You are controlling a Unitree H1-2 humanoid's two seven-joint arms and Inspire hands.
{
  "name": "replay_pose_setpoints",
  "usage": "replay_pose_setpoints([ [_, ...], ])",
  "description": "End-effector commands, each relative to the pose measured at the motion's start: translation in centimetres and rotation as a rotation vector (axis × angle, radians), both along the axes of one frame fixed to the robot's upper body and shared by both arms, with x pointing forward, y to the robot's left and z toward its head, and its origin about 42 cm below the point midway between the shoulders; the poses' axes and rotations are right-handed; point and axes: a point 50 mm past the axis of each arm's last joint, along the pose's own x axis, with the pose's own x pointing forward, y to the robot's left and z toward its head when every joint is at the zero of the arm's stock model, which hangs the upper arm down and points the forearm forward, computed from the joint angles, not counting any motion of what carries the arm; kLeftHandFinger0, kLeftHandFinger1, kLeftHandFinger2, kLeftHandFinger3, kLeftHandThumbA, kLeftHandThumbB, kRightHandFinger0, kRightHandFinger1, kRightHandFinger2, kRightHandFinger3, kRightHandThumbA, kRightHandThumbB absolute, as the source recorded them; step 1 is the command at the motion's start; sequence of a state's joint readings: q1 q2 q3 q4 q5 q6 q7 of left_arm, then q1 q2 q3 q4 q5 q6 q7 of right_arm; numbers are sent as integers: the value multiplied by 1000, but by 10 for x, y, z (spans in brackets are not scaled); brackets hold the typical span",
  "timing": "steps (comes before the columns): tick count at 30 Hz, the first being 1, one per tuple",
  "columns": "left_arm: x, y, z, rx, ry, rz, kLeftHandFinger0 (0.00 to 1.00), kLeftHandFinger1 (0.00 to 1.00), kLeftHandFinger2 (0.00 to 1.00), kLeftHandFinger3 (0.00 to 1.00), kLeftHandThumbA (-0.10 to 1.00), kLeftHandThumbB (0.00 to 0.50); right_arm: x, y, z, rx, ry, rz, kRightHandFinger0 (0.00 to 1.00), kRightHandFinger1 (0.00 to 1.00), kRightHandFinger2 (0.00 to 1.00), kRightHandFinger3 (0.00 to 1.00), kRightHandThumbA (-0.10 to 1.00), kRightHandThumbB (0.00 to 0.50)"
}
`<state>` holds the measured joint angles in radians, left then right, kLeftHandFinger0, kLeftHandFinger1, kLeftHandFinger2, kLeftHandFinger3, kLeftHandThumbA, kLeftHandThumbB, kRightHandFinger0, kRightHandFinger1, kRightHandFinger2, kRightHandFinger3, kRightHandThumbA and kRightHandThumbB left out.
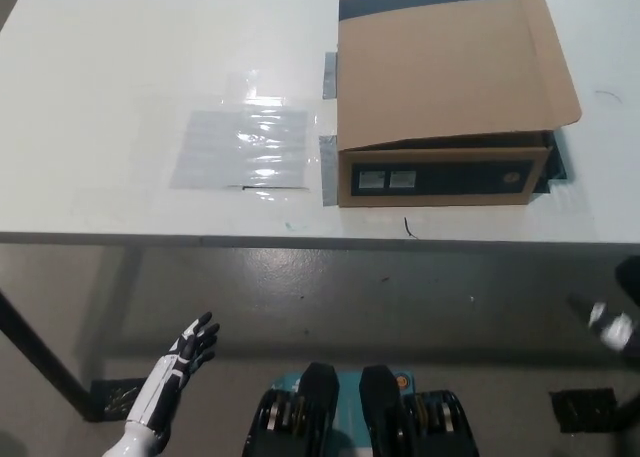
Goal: A small storage box is placed at the center of the table and the robot uses its right hand to slide under its lid and push it upwards to open it
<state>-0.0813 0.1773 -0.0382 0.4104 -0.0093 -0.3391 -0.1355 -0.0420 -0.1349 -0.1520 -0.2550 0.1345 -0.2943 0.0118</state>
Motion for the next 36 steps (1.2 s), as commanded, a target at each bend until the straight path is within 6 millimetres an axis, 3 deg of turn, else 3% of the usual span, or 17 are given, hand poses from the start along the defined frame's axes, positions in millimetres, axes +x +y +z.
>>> replay_pose_setpoints([
  [1,7,6,12,1,-88,-28,1000,1000,1000,1000,1000,500,23,-3,32,68,-63,-7,1000,1000,1000,1000,1000,242],
  [6,8,5,12,13,-90,-34,1000,1000,1000,1000,1000,500,50,-3,42,80,-74,-15,1000,1000,1000,1000,1000,242],
  [15,9,2,14,19,-99,-40,1000,1000,1000,1000,1000,500,98,3,41,92,-28,-6,1000,1000,1000,1000,1000,263],
  [24,7,2,13,28,-93,-43,1000,1000,1000,1000,1000,500,146,9,29,140,41,-2,1000,1000,1000,1000,1000,210],
  [36,6,2,11,44,-95,-48,1000,1000,1000,1000,1000,500,181,7,16,141,113,-19,1000,1000,1000,1000,1000,296],
])
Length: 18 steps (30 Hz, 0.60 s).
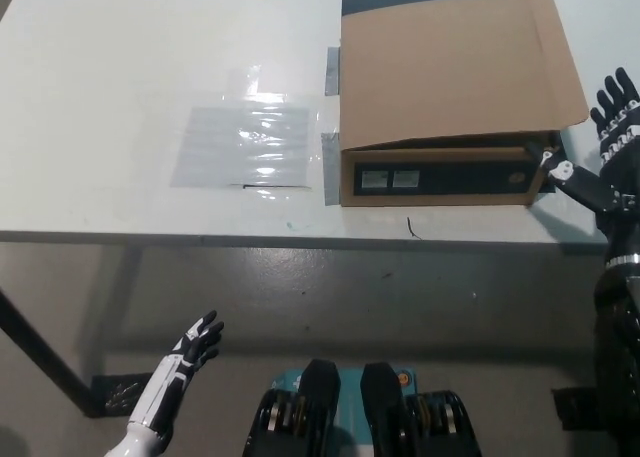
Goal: A small storage box is placed at the center of the table and the robot uses its right hand to slide under its lid and push it upwards to open it
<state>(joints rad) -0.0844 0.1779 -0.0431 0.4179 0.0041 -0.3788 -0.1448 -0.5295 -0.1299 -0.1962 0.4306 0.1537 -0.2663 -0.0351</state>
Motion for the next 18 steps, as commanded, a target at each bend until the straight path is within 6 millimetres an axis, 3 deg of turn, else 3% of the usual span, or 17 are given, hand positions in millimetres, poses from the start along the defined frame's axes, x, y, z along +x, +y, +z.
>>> replay_pose_setpoints([
  [1,5,5,10,33,-65,-24,1000,1000,1000,1000,1000,500,15,-4,28,5,-111,-10,1000,1000,1000,1000,1000,288],
  [5,6,6,11,36,-61,-29,1000,1000,1000,1000,1000,500,17,-1,29,68,-105,13,1000,1000,1000,1000,1000,251],
  [10,9,3,11,30,-59,-35,1000,1000,1000,1000,1000,500,20,-2,38,124,-124,49,1000,1000,1000,1000,1000,295],
  [18,11,3,13,37,-67,-47,1000,1000,1000,1000,1000,500,21,5,55,441,-145,179,1000,1000,1000,1000,1000,338],
])
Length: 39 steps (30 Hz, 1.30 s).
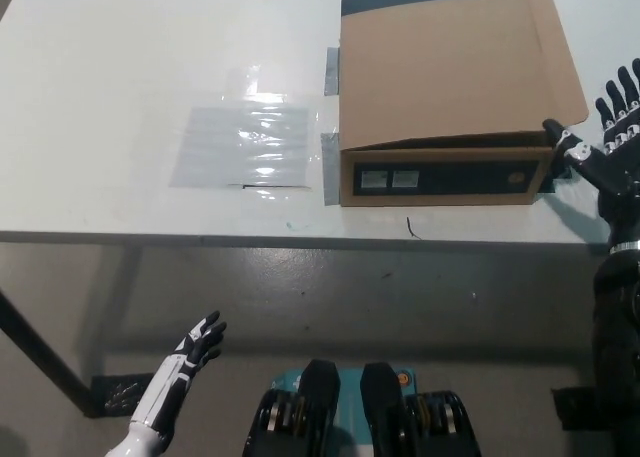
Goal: A small storage box is placed at the center of the table and the robot uses its right hand to slide under its lid and push it upwards to open it
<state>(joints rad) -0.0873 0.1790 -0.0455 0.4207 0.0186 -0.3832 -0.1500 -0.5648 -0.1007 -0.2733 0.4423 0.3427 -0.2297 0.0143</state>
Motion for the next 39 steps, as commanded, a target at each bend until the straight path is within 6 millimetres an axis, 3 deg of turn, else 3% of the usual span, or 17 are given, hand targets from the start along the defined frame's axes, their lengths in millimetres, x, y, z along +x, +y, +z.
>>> replay_pose_setpoints([
  [1,10,3,13,18,-59,-33,1000,1000,1000,1000,1000,500,13,9,50,250,-139,157,1000,1000,1000,1000,1000,325],
  [8,10,4,12,25,-68,-34,1000,1000,1000,1000,1000,500,16,15,53,401,-135,235,1000,1000,1000,1000,1000,350],
  [15,11,3,13,30,-74,-39,1000,1000,1000,1000,1000,500,21,21,47,415,-109,255,1000,1000,1000,1000,1000,362],
  [20,12,4,14,31,-68,-37,1000,1000,1000,1000,1000,500,24,28,46,418,-113,278,1000,1000,1000,1000,1000,345],
  [25,11,5,14,37,-67,-42,1000,1000,1000,1000,1000,500,24,30,48,423,-118,287,1000,1000,1000,1000,1000,360],
  [33,12,4,16,35,-73,-49,1000,1000,1000,1000,1000,500,24,37,48,421,-111,288,1000,1000,1000,1000,1000,307],
  [39,12,4,17,34,-65,-48,1000,1000,1000,1000,1000,500,26,44,45,446,-96,293,1000,1000,1000,1000,1000,331],
])
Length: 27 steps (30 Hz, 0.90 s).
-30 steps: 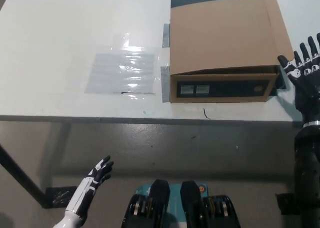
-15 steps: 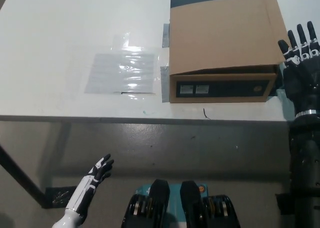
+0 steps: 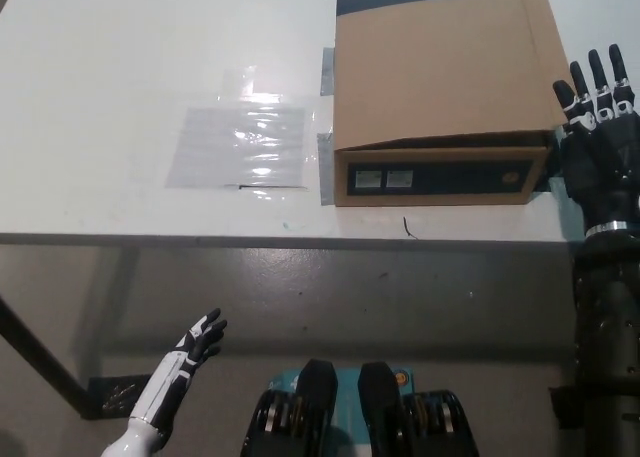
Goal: A small storage box is placed at the center of the table and the robot uses its right hand to slide under its lid and push it upwards to open it
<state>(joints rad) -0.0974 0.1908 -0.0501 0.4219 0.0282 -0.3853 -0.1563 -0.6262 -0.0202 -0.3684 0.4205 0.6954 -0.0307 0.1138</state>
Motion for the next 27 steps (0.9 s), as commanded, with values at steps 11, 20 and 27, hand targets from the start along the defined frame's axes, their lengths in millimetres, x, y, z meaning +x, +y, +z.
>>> replay_pose_setpoints([
  [11,7,2,12,17,-59,-35,1000,1000,1000,1000,1000,500,17,31,66,64,-163,69,1000,1000,1000,1000,1000,347],
  [20,8,1,13,21,-60,-34,1000,1000,1000,1000,1000,500,13,40,99,95,-236,83,1000,1000,1000,1000,1000,385],
  [27,9,2,13,21,-60,-34,1000,1000,1000,1000,1000,500,12,52,111,122,-234,84,1000,1000,1000,1000,1000,391],
])
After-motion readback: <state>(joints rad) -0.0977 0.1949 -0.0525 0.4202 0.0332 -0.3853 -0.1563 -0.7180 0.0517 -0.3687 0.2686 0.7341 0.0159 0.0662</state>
